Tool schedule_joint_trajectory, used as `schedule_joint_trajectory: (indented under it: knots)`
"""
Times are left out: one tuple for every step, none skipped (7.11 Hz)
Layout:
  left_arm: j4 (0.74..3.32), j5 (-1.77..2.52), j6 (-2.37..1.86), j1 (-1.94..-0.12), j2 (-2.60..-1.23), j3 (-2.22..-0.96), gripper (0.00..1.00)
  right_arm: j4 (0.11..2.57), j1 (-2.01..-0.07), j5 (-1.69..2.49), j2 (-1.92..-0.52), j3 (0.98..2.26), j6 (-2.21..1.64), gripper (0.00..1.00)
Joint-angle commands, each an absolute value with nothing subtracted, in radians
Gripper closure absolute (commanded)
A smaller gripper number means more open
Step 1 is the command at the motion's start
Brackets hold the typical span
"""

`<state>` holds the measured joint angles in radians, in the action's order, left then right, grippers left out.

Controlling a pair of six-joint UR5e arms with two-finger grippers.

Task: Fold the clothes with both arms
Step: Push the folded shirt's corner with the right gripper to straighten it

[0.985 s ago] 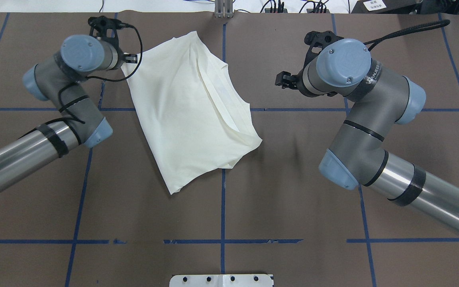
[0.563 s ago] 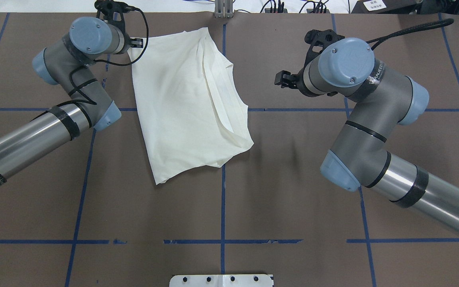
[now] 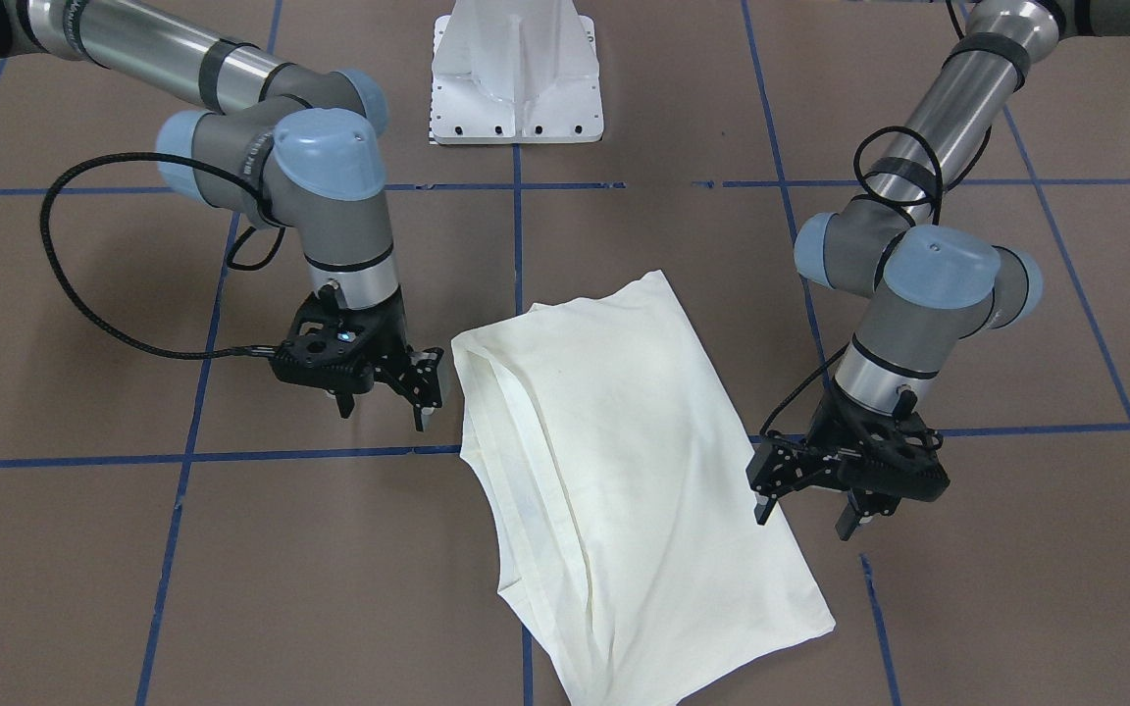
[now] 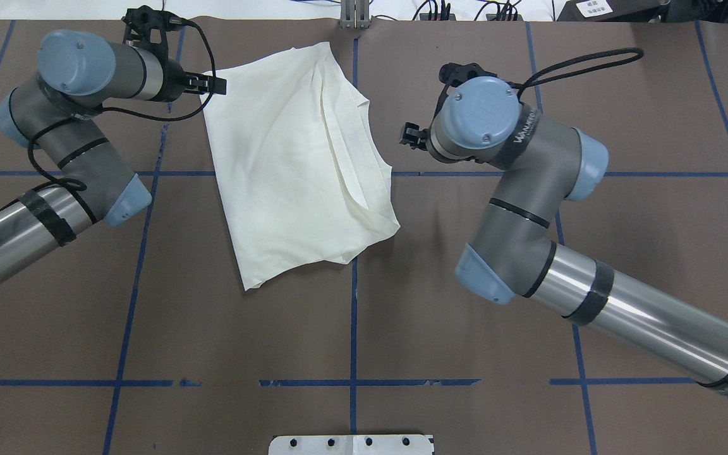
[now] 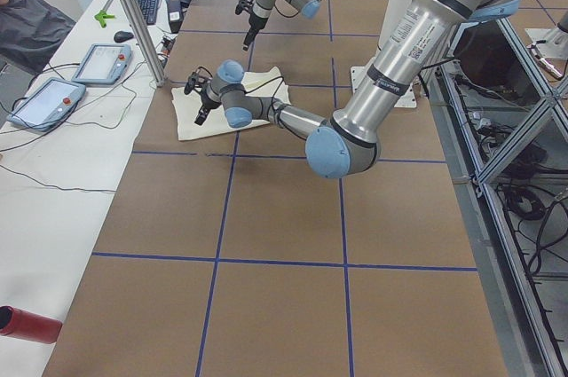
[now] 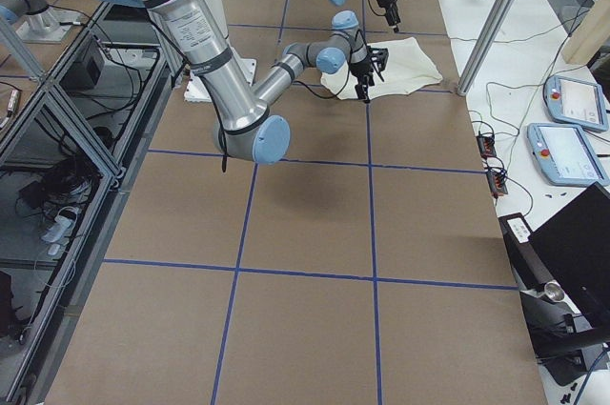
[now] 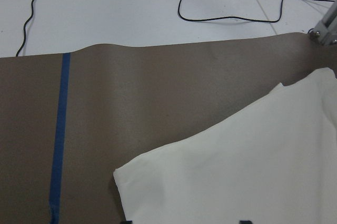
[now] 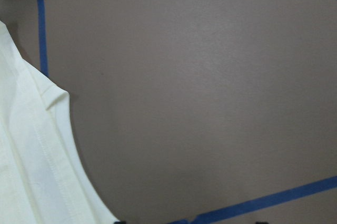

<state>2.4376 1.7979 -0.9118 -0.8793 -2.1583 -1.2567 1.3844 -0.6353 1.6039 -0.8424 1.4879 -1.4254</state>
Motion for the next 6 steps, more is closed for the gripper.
schedule_joint_trajectory:
  knots:
    - [2.444, 1.839, -0.914, -0.876, -2.134, -1.304, 0.0, 1.295, -0.592, 1.574, -0.694, 1.268, -1.512, 0.15]
    - [2.444, 1.839, -0.914, -0.876, -2.132, -1.304, 0.0, 1.29, -0.58, 1.545, -0.671, 1.218, -1.526, 0.18]
    - [2.444, 1.839, -0.916, -0.873, -2.132, -1.304, 0.0, 1.292, -0.569, 1.543, -0.673, 1.218, -1.523, 0.22]
    - [2.444, 1.839, -0.917, -0.873, -2.134, -1.304, 0.0, 1.299, -0.558, 1.542, -0.678, 1.218, -1.519, 0.27]
    - [2.445, 1.839, -0.917, -0.873, -2.128, -1.304, 0.0, 1.302, -0.545, 1.542, -0.69, 1.218, -1.496, 0.28]
    - [2.445, 1.838, -0.917, -0.873, -2.126, -1.304, 0.0, 1.302, -0.538, 1.54, -0.699, 1.218, -1.49, 0.29]
